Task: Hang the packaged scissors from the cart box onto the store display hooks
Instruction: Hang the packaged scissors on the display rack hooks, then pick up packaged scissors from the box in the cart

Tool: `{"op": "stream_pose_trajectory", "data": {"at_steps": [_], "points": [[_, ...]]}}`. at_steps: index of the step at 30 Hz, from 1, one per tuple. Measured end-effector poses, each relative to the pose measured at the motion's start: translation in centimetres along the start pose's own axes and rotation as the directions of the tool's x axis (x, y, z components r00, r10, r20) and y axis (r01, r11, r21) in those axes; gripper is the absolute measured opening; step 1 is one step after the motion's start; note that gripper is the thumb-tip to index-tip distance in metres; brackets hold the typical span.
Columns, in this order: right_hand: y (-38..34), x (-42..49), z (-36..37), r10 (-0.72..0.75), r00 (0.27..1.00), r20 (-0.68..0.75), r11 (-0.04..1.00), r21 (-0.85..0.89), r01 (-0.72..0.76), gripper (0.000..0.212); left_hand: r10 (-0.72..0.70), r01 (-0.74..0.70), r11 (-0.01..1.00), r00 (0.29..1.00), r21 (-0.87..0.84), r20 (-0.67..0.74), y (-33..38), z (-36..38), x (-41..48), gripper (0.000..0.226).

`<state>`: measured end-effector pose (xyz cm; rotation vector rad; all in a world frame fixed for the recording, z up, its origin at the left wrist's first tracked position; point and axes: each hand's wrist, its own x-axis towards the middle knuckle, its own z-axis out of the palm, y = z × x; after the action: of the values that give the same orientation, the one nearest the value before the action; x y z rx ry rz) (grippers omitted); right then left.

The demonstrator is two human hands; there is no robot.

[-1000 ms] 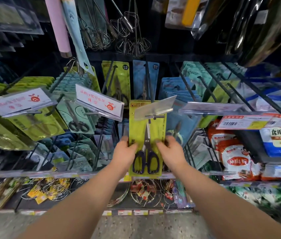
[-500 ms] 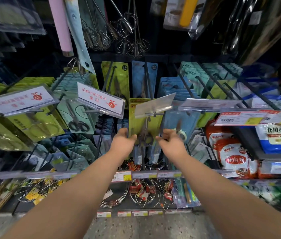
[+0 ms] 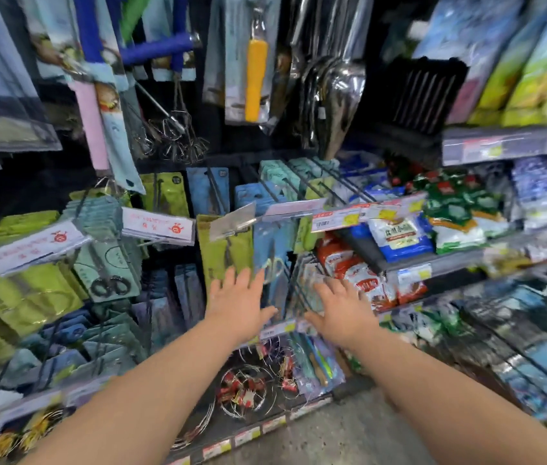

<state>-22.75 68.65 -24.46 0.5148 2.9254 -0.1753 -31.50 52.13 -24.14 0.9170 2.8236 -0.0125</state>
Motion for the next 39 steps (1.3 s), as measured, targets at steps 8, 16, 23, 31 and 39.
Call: {"op": "stream_pose_trajectory", "data": {"at_steps": [8,16,23,31,39], "points": [[7.7,-10.4,0.3,0.264,0.964,-0.011,0.964,0.023,-0.264,0.065,0.284,-0.286,0.958,0.957,0.021,0.049,10.6,0.2,-2.3,0.075],[18.1,-19.2,0.3,0.448,0.894,-0.021,0.890,0.109,-0.443,0.064,0.460,-0.463,0.885,0.886,0.047,0.065,23.1,-0.3,-4.2,0.077],[30.2,-27.7,1.3,0.591,0.807,0.010,0.798,0.138,-0.586,0.062,0.571,-0.582,0.809,0.811,0.079,0.123,37.9,1.3,-6.5,0.077],[41.4,-34.8,2.6,0.704,0.707,0.071,0.690,0.168,-0.704,0.064,0.669,-0.684,0.724,0.728,0.086,0.152,51.1,2.9,-8.8,0.076],[47.8,-35.9,4.1,0.756,0.640,0.139,0.606,0.222,-0.764,0.063,0.720,-0.749,0.654,0.659,0.105,0.217,58.5,4.9,-5.9,0.074]]}}
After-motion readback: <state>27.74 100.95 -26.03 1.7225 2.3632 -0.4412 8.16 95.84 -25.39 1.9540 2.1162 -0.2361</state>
